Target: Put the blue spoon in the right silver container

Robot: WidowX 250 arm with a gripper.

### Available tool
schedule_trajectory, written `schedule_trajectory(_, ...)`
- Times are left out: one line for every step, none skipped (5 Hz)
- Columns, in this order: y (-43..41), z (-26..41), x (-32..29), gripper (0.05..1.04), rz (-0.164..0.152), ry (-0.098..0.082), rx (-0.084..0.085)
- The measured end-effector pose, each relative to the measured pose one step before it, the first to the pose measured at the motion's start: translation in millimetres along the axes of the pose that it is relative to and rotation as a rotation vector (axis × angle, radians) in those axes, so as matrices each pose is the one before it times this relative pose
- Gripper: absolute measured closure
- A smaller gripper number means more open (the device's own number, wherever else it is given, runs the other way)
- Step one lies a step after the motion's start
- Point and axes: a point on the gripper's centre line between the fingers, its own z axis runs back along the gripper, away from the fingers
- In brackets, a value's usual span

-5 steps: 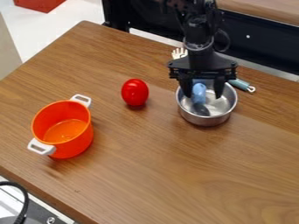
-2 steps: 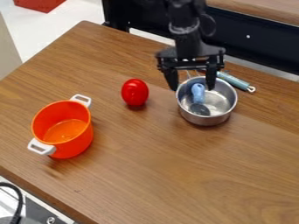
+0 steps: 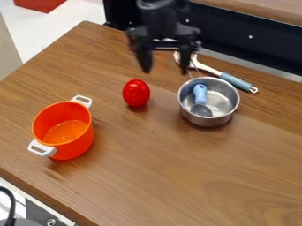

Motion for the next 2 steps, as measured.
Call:
schedule_trajectory(39.66,13.37,23.57,0.083,0.0294,-0.1082,0.0164)
schedule_trajectory(40.21,9.69,24.86,0.083,0.0496,-0.0903,0.0107)
